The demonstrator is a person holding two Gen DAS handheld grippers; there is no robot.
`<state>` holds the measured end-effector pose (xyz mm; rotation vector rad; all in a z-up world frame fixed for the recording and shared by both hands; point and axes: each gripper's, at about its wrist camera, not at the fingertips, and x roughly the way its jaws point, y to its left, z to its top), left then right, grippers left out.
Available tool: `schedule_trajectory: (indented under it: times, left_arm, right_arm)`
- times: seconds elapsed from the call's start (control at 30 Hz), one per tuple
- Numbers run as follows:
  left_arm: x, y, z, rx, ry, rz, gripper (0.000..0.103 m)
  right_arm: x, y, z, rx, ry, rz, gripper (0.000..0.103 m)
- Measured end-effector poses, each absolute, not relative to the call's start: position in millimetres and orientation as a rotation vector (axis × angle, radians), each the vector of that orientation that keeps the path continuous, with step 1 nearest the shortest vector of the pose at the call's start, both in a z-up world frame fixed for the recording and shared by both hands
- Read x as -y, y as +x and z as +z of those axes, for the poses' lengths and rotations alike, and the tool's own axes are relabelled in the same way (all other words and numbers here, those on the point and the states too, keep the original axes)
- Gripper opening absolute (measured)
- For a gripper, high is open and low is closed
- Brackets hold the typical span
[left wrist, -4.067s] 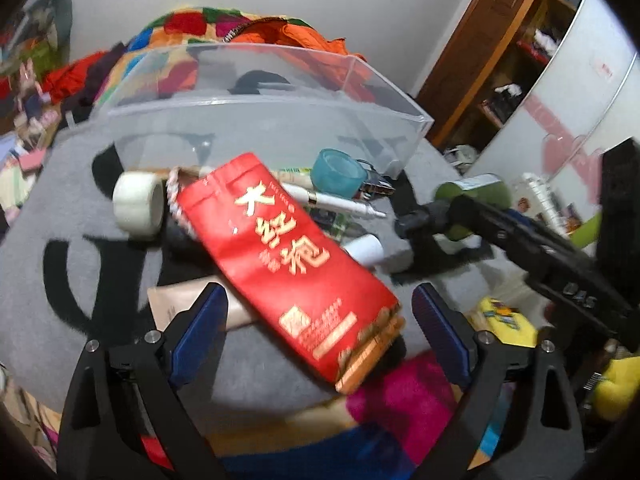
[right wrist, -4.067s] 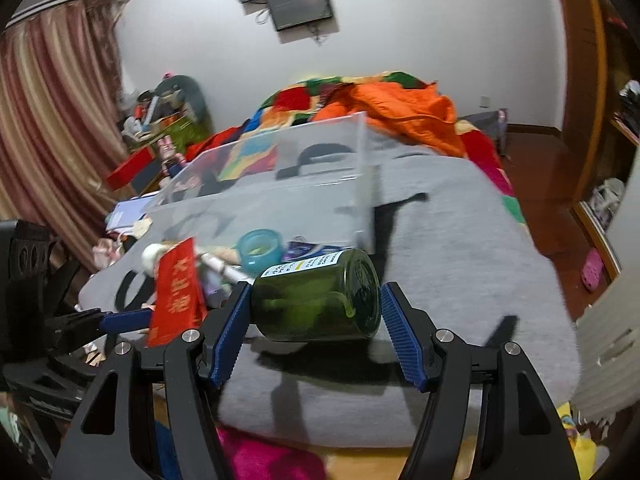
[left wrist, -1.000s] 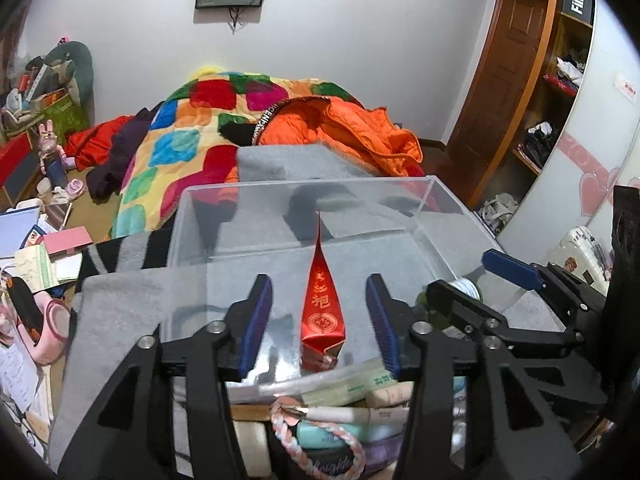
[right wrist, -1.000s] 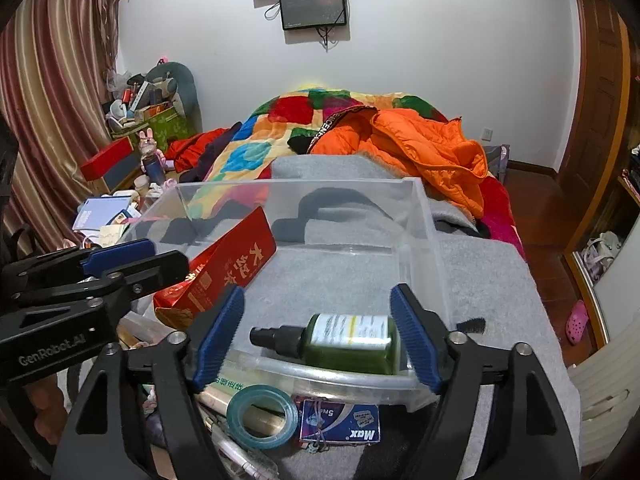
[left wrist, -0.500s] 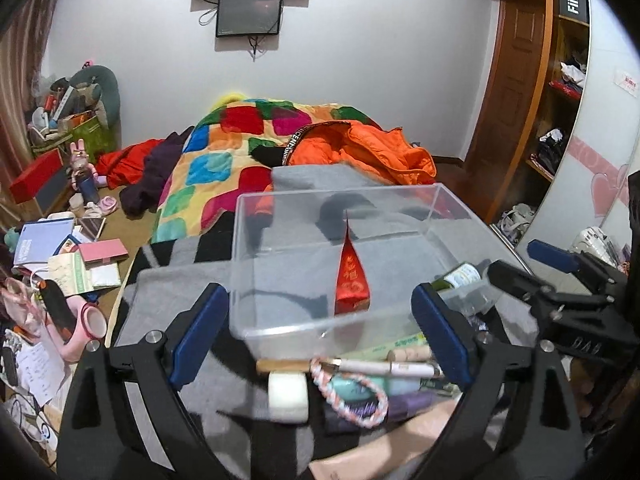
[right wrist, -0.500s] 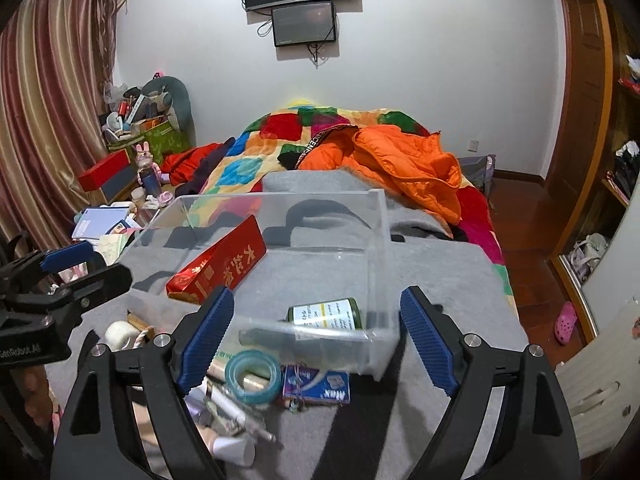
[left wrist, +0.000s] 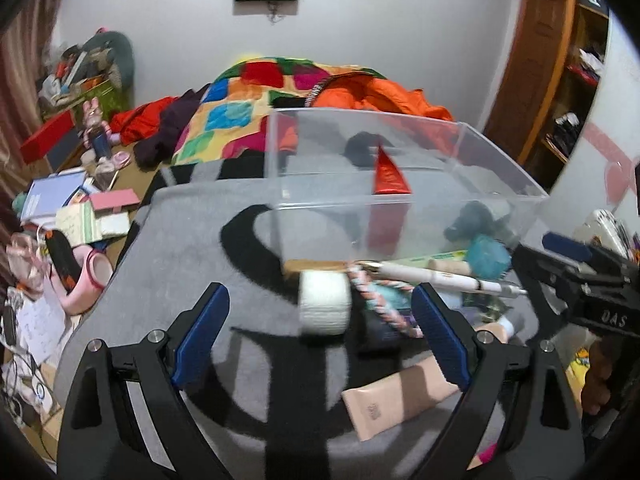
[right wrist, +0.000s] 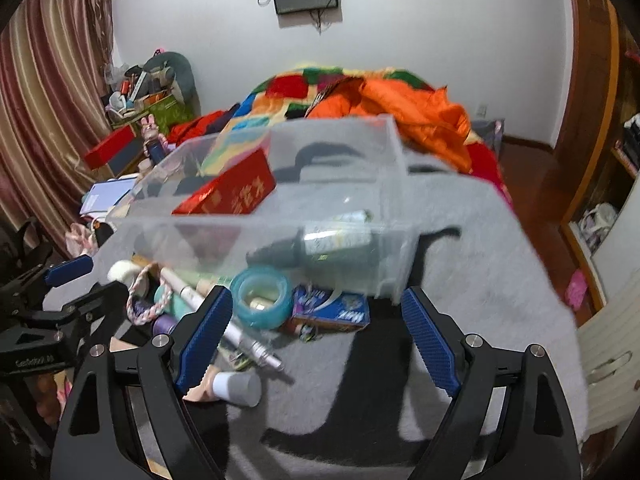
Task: Organize objects
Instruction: 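Grasp the white tape roll with the left tool while the right grasps the teal tape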
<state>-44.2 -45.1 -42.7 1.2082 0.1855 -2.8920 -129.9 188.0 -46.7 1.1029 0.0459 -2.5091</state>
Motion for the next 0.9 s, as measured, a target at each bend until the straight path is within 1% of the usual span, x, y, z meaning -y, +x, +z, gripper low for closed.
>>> schedule_trajectory:
  times: [0.03,0.07,0.1,0.23,0.27,0.33,0.4,0.5,0.57,0.63,0.7,0.77,0.83,0.9]
  left_arm:
    - [48,-44,-44,-0.199,1.205,-2.889,0.084]
    - [51,-44,-45,-0.215,1.208,-2.884,0.077]
    - [54,-45,-46,-0.234,1.215,-2.879,0.073]
    - [58,-46,-51,-0.268,1.227,-2.875,0.066]
    - [58,-47,-53,-0.267,1.233,-2.875,0.064]
    - [56,-49,-57,-0.265,1.251,-2.875,0.059]
    - [54,-52,-61,-0.256,1.268,-2.872,0.053]
    - [52,-55,-66,-0.260,1.287,-2.871,0.044]
    - [53,-56,-66,-0.275,1.284,-2.878,0.042]
    - [53,-57,-67,-0.288,1.284,-2.880,0.036]
    - [54,-58,-68,-0.301,1.294,-2.877,0.029]
    - [55,-57,-69,-0.319,1.295,-2.882,0.027]
    - [55,-56,-68,-0.319,1.290,-2.886,0.024]
    - [55,-55,-67,-0.316,1.283,-2.886,0.024]
  right_arm:
    - [-186,-130,-49,-0.041,1.109,-2.495,0.084]
    - [-184,-130,-51,-0.040,1.112,-2.483,0.084]
    - [-182,-130,-53,-0.045,1.112,-2.476,0.084]
    - [-173,-130,-57,-0.067,1.109,-2.468,0.084]
    - [-172,-130,-58,-0.070,1.108,-2.468,0.082]
    - [-169,-129,-58,-0.083,1.104,-2.471,0.075]
    - [-168,-129,-58,-0.092,1.103,-2.469,0.066]
    - [-168,-129,-57,-0.093,1.091,-2.476,0.057]
    - [-167,-129,-54,-0.093,1.073,-2.478,0.055]
    - [-165,-130,-53,-0.102,1.062,-2.473,0.053]
    - [-162,-131,-53,-0.107,1.061,-2.462,0.047]
    - [-159,-133,-55,-0.104,1.070,-2.446,0.044]
    - [-157,-134,-58,-0.105,1.085,-2.426,0.043]
    - [-155,-134,-63,-0.113,1.102,-2.417,0.043]
